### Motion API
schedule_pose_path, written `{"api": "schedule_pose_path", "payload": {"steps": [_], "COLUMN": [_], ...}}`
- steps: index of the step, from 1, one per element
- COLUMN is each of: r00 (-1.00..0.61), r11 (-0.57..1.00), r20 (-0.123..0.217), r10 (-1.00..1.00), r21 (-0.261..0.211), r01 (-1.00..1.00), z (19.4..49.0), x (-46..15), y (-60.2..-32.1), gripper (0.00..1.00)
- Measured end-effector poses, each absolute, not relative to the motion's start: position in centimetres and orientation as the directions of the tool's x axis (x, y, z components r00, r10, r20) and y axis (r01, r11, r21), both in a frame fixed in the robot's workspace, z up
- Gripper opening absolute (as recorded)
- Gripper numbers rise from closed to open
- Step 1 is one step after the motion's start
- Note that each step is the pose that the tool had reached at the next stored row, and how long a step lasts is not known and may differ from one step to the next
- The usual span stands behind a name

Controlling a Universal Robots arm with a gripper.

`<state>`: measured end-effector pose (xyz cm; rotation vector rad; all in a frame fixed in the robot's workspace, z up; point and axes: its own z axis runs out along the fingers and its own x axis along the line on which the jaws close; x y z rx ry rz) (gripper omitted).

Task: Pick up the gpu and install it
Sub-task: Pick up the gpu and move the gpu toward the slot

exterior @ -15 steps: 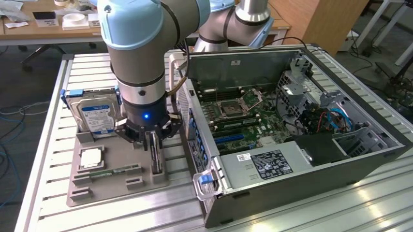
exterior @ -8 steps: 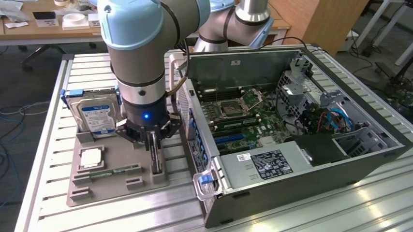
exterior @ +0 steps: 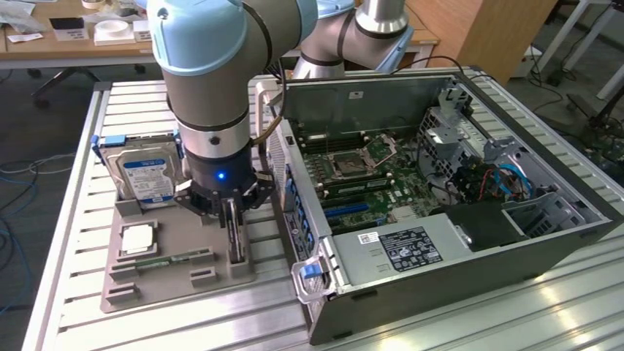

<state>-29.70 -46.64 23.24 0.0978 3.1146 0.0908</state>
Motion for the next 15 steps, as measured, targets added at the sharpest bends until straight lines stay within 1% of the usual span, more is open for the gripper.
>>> {"api": "schedule_pose_path", "payload": {"steps": [4,6,7,15], "r00": [-0.998,-0.998,-0.998,-0.998], "r11": [0.996,0.996,0.996,0.996], "r20": [-0.022,-0.022,-0.022,-0.022], "r10": [0.063,0.063,0.063,0.063], "r21": [0.059,0.059,0.059,0.059], "r01": [0.062,0.062,0.062,0.062], "z": [23.24,23.24,23.24,23.24], "x": [-29.70,-29.70,-29.70,-29.70], "y": [-46.64,-46.64,-46.64,-46.64], "gripper": [0.33,0.31,0.27,0.27]}}
